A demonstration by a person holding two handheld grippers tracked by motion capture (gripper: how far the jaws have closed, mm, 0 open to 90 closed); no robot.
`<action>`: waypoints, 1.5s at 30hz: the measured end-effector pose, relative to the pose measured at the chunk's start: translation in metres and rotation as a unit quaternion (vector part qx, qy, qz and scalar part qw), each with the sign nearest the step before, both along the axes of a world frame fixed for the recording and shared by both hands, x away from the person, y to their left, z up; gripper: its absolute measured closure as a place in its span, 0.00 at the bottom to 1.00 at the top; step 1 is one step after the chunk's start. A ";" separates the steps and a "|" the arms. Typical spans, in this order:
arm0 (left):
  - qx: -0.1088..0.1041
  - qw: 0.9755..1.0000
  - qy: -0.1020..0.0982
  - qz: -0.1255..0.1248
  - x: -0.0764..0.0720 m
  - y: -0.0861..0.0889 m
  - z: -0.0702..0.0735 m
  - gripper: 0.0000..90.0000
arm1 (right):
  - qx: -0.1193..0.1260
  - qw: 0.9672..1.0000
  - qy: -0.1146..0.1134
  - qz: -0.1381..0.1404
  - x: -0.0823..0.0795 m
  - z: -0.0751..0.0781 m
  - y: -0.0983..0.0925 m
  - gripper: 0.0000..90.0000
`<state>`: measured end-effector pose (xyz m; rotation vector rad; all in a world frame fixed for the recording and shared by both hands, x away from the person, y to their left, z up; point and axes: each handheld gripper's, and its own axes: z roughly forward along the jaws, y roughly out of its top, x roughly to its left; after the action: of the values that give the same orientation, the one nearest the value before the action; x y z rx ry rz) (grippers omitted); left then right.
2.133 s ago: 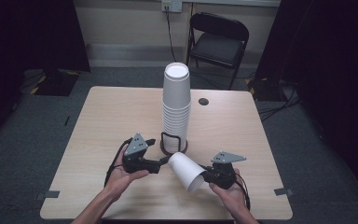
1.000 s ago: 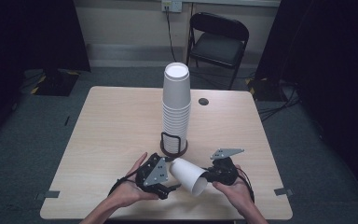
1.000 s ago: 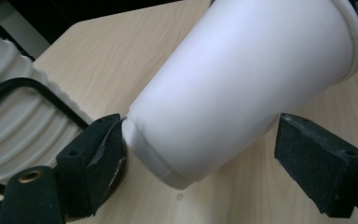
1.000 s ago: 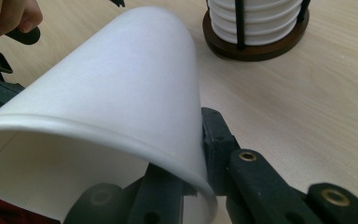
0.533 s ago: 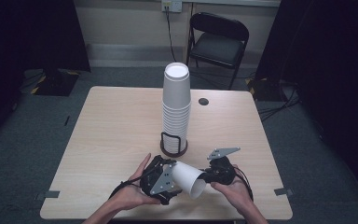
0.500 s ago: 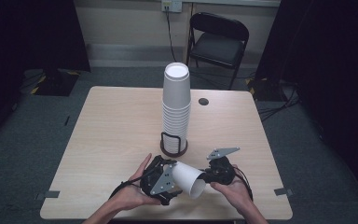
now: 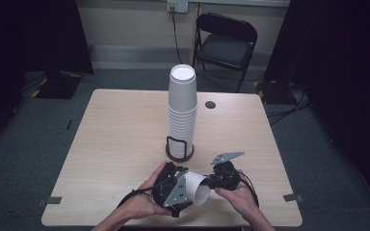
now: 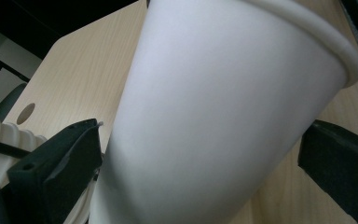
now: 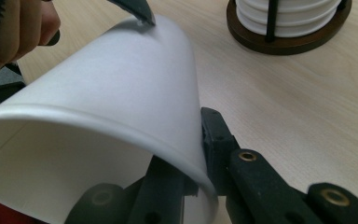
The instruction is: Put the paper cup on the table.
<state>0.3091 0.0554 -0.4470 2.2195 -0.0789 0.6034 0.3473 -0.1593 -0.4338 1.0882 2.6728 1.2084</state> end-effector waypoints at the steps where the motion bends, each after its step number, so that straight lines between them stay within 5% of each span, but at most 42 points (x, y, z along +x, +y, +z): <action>1: 0.001 1.000 0.002 0.000 -0.001 -0.001 0.000 0.00 | 0.000 1.000 0.001 0.000 0.000 0.000 0.001 0.97; 6: -0.012 1.000 0.009 -0.002 -0.003 -0.007 0.001 0.00 | 0.022 1.000 0.013 0.001 0.001 0.000 0.001 0.97; 15: -0.009 1.000 0.003 -0.002 -0.004 -0.012 0.001 0.00 | 0.027 0.999 0.019 -0.005 0.001 0.000 0.002 0.97; 19: -0.018 1.000 0.017 -0.013 -0.004 -0.015 0.004 0.02 | 0.029 0.999 0.022 -0.004 0.001 0.000 0.005 0.98; 29: -0.015 1.000 -0.006 -0.018 -0.007 -0.019 0.003 0.06 | 0.034 0.999 0.030 -0.003 0.000 -0.001 0.010 0.99; 45: -0.027 0.999 -0.011 -0.018 -0.006 -0.021 0.004 0.06 | 0.041 0.998 0.040 -0.011 -0.001 -0.002 0.012 0.99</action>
<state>0.3033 0.0349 -0.4431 2.1552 -0.1115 0.6033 0.3463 -0.1475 -0.4362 1.1978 2.6835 1.3100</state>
